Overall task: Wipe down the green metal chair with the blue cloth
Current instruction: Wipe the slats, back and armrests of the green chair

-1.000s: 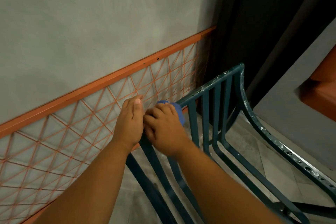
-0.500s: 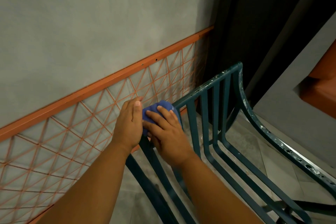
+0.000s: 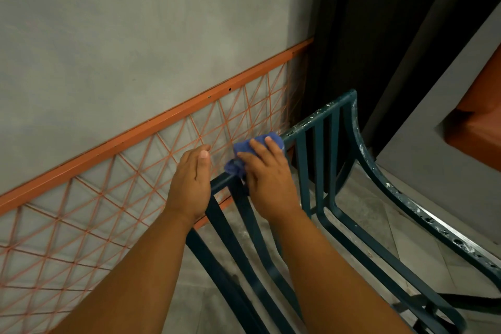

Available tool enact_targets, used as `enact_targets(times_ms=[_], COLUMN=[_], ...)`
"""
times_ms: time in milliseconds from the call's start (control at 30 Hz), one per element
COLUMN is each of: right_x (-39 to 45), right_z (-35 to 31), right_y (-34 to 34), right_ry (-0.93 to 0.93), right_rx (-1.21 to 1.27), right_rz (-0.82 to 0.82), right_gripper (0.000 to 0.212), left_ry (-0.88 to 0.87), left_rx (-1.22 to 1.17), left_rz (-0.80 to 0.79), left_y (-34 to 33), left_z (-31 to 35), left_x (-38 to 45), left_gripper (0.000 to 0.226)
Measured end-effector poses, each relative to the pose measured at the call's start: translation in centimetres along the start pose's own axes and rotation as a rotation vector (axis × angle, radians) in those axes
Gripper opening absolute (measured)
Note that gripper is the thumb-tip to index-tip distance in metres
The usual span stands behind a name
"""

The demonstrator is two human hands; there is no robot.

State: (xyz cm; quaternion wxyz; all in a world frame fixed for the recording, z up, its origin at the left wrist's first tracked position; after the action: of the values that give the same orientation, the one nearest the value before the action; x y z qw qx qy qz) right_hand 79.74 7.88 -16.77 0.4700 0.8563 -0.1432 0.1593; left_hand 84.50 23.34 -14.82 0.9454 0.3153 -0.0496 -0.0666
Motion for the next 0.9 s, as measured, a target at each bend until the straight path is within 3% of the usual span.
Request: enact_targets(times_ms=[100,167,300,433,633,733,833,900], right_x=[0.6,-0.9,-3.5,-2.2,-4.7,-5.4,-4.1,-2.2], right_z=[-1.0,-3.1,-3.3,-1.5,-1.0,2.1,3.0,2.7], right_y=[0.1,-1.4,-2.4,-1.2,-0.3,2.2,4.8,4.6], right_ry=[-0.106,-0.024,0.129,-0.156,-0.301,-0.462,-0.423,-0.306], right_rx=[0.027,0.060,0.151,0.221,0.340,0.432,0.368,0.296], right_rz=[0.073,0.043,0.063,0.267,0.311,0.455,0.540,0.427], right_gripper=[0.041,0.035,0.046,0.047,0.033,0.030,0.034,0.039], left_ry=[0.007,0.010,-0.029,-0.058,-0.077,-0.186,-0.223,-0.233], left_rx=[0.010,0.029,0.123,0.230,0.412,0.414,0.341,0.260], left_rz=[-0.001,-0.006,-0.033,-0.087,-0.030,-0.005,-0.016,-0.009], left_y=[-0.1,-0.2,-0.5,-1.0,-1.5,-2.5,-3.9,-4.7], left_z=[0.1,0.2,0.5,0.5,1.7,4.9,6.9,7.6], left_x=[0.0,0.0,0.0,0.2,0.9,1.6,3.0,3.9], left_gripper=[0.051,0.049,0.046,0.043,0.042,0.048,0.049,0.055])
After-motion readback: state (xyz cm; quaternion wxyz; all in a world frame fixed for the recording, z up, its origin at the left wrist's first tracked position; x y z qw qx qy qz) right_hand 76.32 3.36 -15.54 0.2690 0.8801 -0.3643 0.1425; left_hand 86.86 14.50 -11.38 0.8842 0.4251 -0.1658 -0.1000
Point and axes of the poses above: each hand's wrist, its own x-axis towards the middle knuckle, its own y-axis out of the back of the hand, z = x × y, the point moved 8 cm from there along x, towards the middle knuckle, and after that the axes turned 5 degrees about y, right-handed, at the moved point
